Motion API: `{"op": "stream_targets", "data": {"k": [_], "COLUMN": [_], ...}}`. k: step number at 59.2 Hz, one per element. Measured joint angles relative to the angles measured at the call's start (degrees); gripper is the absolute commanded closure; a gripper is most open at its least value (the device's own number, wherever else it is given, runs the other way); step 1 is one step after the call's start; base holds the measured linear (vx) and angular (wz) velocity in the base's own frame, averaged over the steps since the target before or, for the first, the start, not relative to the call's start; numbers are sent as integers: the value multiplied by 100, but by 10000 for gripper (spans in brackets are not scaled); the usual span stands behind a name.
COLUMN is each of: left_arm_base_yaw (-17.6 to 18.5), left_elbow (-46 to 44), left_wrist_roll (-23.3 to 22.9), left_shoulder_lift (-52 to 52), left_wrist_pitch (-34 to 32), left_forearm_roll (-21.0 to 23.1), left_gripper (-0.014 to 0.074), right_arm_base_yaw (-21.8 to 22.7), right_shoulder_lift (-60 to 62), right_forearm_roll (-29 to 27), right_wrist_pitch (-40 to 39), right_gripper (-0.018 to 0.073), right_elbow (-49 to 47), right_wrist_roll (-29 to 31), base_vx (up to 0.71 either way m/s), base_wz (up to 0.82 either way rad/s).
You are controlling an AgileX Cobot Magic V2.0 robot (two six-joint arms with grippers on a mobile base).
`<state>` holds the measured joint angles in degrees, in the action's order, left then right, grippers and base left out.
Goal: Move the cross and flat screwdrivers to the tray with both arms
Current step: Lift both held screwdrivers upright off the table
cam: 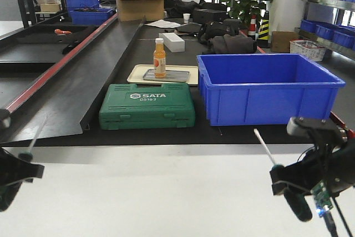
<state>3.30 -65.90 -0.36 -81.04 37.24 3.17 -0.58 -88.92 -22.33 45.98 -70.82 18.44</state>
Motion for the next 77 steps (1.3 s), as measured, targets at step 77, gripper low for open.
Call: {"op": "stream_targets", "data": {"k": [77], "left_arm_base_yaw": [0], "left_elbow": [0], "left_wrist_roll": [113], "left_shoulder_lift": [4161], "left_wrist_pitch": [305], "left_forearm_roll": [-5], "left_gripper": [596], "right_arm_base_yaw": [0], "right_shoulder_lift": [5769], "right_forearm_roll": [-124], "right_wrist_pitch": [-1103], "right_gripper": [567], "right_elbow": [1176], "right_wrist_roll": [411], "base_vx": [0], "base_wz": [0]}}
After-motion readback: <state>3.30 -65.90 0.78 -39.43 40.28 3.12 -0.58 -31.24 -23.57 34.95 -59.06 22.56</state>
